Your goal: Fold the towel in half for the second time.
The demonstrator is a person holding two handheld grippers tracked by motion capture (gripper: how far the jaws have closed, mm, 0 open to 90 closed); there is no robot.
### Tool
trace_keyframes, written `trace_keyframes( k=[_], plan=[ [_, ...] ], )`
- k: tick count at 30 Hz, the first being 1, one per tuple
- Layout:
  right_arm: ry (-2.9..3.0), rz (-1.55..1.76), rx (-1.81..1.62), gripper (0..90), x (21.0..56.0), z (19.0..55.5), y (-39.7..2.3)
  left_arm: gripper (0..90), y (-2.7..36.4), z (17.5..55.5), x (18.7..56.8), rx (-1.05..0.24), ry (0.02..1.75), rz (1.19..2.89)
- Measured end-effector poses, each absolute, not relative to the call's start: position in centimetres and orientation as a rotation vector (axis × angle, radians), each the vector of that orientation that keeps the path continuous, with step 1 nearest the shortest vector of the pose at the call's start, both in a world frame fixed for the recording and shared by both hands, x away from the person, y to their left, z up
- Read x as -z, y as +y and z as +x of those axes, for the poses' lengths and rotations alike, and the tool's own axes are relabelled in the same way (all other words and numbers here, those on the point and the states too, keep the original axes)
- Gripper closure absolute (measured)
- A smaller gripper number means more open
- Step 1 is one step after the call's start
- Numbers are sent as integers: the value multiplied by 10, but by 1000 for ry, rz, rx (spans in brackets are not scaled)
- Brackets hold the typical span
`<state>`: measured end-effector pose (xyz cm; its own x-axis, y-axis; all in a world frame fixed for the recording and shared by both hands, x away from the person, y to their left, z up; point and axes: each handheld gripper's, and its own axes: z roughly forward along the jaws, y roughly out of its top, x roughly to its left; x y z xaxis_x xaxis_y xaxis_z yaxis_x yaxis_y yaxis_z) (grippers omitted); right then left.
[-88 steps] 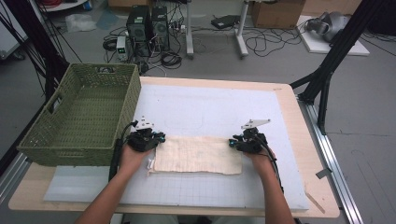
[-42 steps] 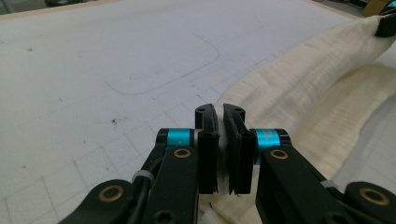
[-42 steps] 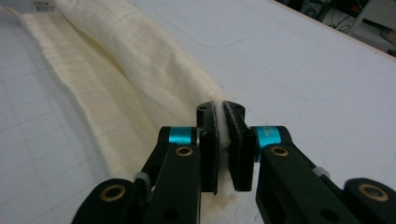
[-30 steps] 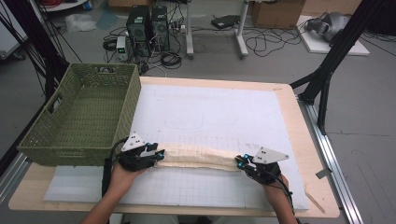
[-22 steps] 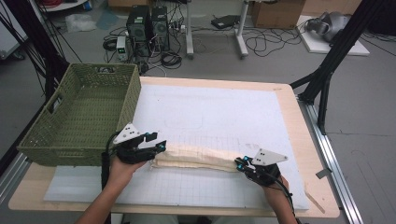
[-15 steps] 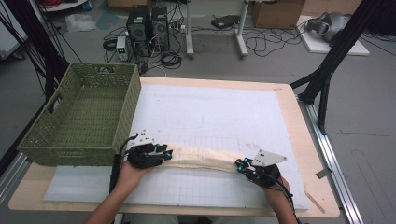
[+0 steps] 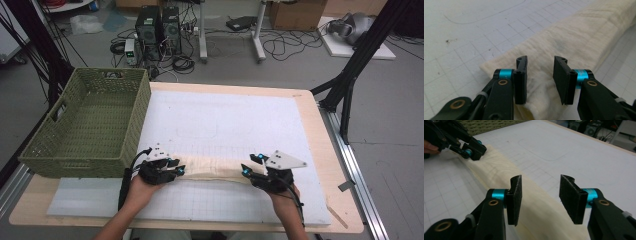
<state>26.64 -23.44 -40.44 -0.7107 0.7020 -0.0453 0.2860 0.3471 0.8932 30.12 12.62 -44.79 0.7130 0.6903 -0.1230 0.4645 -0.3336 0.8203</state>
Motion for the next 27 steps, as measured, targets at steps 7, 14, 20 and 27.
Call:
trace_keyframes(
  k=[7, 14, 20, 27],
  plan=[
    [2335, 878, -1203, 633, 438, 281, -201, 642, 128, 301, 449, -315, 876, 2002],
    [2330, 953, -1108, 639, 446, 281, -227, 638, 128, 301, 449, -326, 879, 2015],
    [2321, 1005, -1114, 627, 450, 276, -247, 635, 126, 301, 450, -337, 881, 2025],
    [2324, 1018, -1105, 598, 450, 276, -246, 601, 128, 300, 443, -354, 907, 2005]
  ],
)
